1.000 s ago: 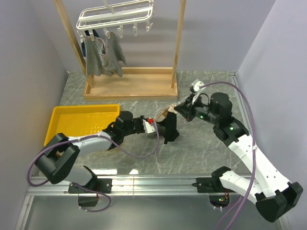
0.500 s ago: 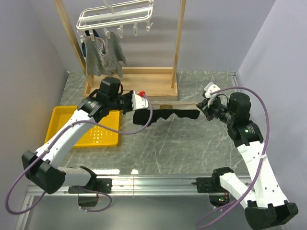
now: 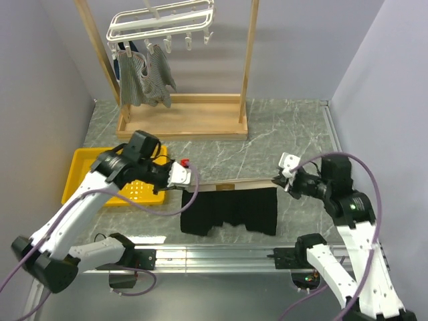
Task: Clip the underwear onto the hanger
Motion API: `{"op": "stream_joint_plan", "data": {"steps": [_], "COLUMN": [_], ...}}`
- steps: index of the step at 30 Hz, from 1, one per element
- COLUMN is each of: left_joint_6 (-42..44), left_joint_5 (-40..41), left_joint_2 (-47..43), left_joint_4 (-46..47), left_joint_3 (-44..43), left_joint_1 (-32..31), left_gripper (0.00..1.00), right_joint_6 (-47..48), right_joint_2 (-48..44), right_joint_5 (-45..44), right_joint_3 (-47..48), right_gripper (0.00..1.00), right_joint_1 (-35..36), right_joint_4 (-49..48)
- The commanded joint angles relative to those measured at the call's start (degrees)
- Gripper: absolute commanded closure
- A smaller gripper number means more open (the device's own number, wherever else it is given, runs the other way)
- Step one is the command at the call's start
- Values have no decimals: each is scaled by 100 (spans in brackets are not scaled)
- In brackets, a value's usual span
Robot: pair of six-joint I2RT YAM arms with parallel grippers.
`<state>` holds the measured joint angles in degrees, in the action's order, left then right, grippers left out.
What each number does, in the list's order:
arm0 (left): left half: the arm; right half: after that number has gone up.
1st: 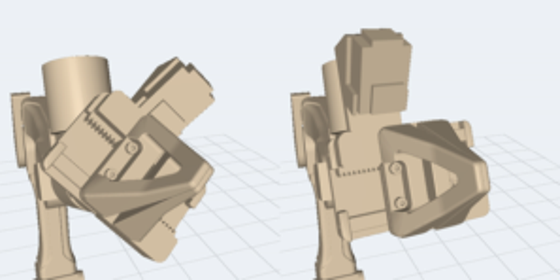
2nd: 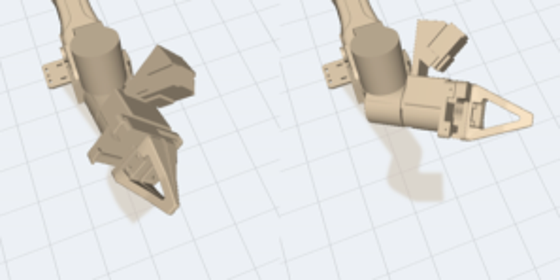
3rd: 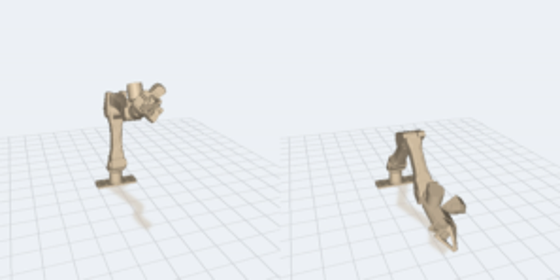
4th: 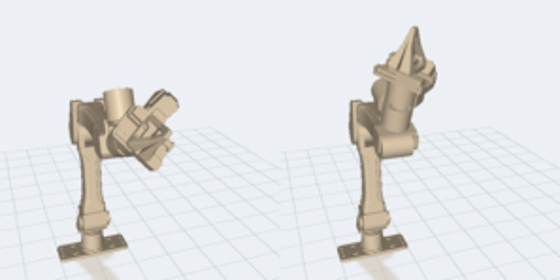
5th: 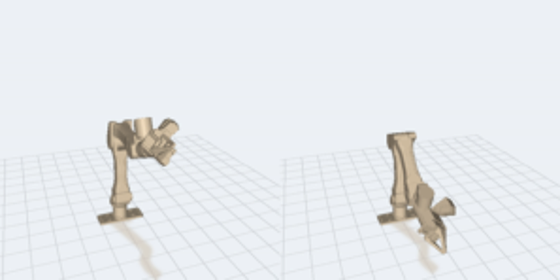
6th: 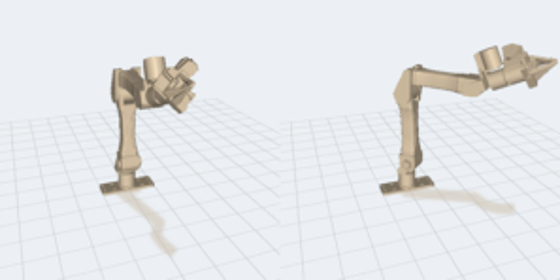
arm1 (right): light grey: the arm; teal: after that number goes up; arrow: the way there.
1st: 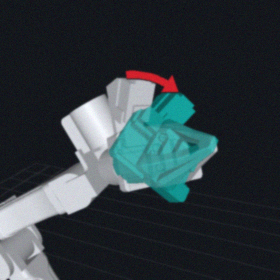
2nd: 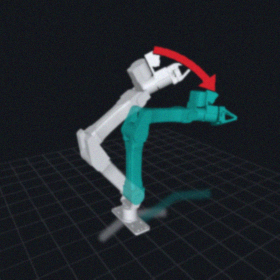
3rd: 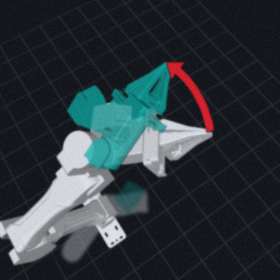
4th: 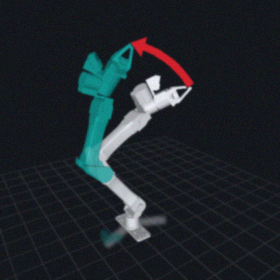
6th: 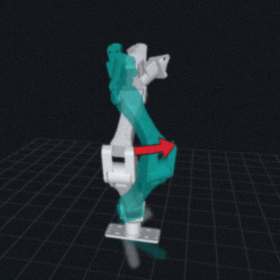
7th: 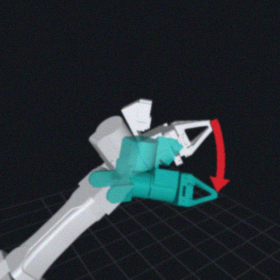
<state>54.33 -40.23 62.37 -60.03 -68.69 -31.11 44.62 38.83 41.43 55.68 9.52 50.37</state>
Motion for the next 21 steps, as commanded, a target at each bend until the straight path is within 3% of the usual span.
{"op": "stream_joint_plan", "data": {"steps": [1,7,12,16,21], "left_joint_6": [-140,-870,-1292,-1504,-1399], "left_joint_5": [32,796,1411,1957,2001], "left_joint_2": [922,3057,4124,5045,5514], "left_joint_4": [-256,281,1167,1459,1582], "left_joint_3": [171,-619,-1233,-1823,-2306], "left_joint_1": [18,52,290,387,536], "left_gripper": [100,100,100,99,99], "right_joint_6": [39,-541,-972,-1297,-1535], "right_joint_2": [886,2783,4113,5176,5732], "right_joint_5": [-381,-548,-961,-1260,-1558], "right_joint_3": [-470,-506,-6,583,1041], "right_gripper": [100,100,100,100,100], "right_joint_1": [-20,85,94,94,94], "right_joint_4": [-517,-2012,-3084,-3393,-3587]}}
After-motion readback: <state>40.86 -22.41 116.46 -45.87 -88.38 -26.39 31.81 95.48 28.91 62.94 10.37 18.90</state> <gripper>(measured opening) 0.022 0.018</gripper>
